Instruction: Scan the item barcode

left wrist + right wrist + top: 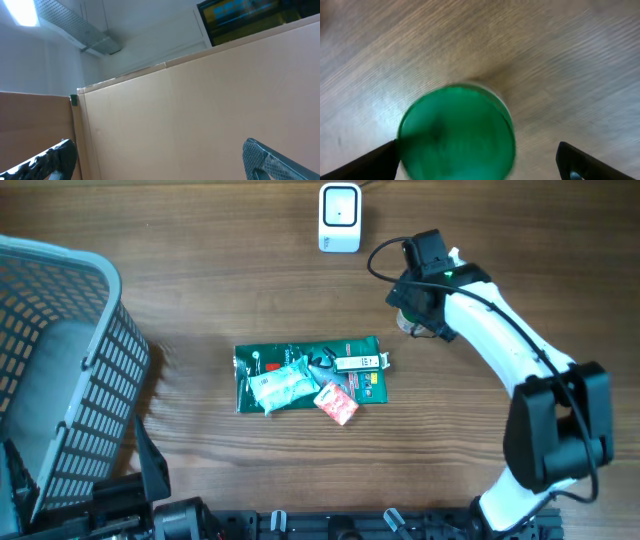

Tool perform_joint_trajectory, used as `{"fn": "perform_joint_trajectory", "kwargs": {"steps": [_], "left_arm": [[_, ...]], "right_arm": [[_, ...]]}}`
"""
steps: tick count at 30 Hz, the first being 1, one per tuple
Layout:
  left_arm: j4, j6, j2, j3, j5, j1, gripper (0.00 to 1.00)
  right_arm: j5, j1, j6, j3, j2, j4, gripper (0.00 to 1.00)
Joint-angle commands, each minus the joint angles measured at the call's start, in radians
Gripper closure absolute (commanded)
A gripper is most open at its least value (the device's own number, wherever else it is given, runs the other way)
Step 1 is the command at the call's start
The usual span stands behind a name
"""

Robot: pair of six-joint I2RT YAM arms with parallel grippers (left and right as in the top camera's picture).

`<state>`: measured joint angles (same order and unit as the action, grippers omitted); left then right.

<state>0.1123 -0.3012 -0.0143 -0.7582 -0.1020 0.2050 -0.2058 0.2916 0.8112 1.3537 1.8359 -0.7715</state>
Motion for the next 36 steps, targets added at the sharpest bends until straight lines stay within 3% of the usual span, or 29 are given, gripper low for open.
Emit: {"fn": "perform_joint_trajectory", "kwargs": {"steps": [1, 7, 17, 28, 29, 32, 36], "left_arm": [[-0.003, -0.005, 0.010, 0.007, 0.010, 0.007, 0.00], [0.005, -0.005, 0.010, 0.008, 0.010, 0.007, 0.00], [0.009, -0.005, 0.010, 0.008, 0.010, 0.007, 0.00], [0.009, -0.005, 0.010, 0.008, 0.010, 0.007, 0.00], [0.009, -0.005, 0.010, 0.008, 0.010, 0.007, 0.00], [0.009, -0.005, 0.010, 0.008, 0.010, 0.007, 0.00], [0.009, -0.005, 0.010, 0.008, 0.010, 0.007, 0.00]], "right_arm": [[0.016, -0.005, -0.204, 0.060, -0.040, -0.029, 0.00], [0.223, -0.117, -0.290, 0.084, 0.009, -0.088, 0.01], [0.275, -0.109, -0.362, 0.305, 0.165, -0.226, 0.00], [0.272, -0.099, -0.340, 0.314, 0.359, -0.241, 0.05], [0.276, -0.099, -0.340, 0.314, 0.370, -0.240, 0.07], [0.275, -0.099, -0.340, 0.314, 0.391, -0.241, 0.26], [0.275, -0.099, -0.341, 0.317, 0.391, -0.265, 0.34]]}}
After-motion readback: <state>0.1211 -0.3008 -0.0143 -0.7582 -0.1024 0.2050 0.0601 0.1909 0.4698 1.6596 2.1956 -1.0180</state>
